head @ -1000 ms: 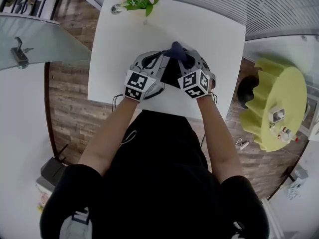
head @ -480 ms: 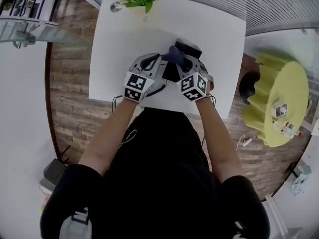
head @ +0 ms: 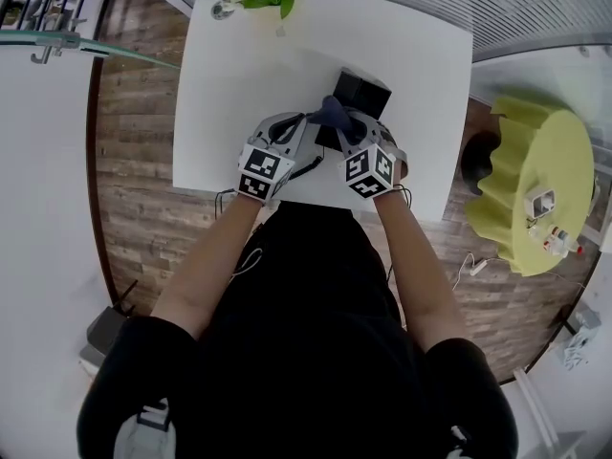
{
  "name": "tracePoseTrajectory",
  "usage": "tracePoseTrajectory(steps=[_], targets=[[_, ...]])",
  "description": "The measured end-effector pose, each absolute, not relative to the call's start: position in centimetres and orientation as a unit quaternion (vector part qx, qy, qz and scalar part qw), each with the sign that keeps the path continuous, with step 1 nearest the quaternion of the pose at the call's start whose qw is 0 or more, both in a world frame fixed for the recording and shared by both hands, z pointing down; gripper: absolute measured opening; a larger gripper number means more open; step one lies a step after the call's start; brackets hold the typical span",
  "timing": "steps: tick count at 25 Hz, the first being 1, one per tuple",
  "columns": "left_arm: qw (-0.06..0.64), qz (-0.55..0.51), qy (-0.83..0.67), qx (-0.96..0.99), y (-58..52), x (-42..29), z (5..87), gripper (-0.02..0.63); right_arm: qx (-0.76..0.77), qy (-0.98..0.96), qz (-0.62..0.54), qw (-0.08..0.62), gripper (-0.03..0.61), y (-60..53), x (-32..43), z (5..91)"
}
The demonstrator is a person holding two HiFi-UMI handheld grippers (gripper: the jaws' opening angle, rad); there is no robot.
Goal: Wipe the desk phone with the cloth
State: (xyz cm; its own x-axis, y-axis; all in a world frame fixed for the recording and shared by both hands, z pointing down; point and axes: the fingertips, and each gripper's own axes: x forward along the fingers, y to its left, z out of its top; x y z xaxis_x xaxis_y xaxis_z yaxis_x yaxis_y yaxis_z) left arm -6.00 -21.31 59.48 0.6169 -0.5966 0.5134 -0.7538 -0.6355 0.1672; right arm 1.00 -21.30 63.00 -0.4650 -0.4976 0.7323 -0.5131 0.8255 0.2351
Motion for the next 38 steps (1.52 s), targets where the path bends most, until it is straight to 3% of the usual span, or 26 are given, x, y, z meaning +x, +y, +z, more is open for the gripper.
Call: tracePoseTrajectory(steps=[29, 33, 38], targets=[[0.213, 0.252, -0.347, 0.878, -14.4, -7.7, 62.6, 0.011, 0.264, -0.852, 0.057, 0.448, 0.081, -13.9, -0.9, 66.4], [0.207, 0.240, -0.342, 0.885, -14.1, -7.8, 60.9, 0.011, 0.280, -0.859, 0.089, 0.420, 0.081, -13.1, -0.4, 65.2], [0.187, 0.203, -0.331, 0.902, -14.1, -7.9, 56.4, 0.011, 0.347, -0.870, 0.119, 0.329, 0.081, -13.5, 1.4, 59.0]])
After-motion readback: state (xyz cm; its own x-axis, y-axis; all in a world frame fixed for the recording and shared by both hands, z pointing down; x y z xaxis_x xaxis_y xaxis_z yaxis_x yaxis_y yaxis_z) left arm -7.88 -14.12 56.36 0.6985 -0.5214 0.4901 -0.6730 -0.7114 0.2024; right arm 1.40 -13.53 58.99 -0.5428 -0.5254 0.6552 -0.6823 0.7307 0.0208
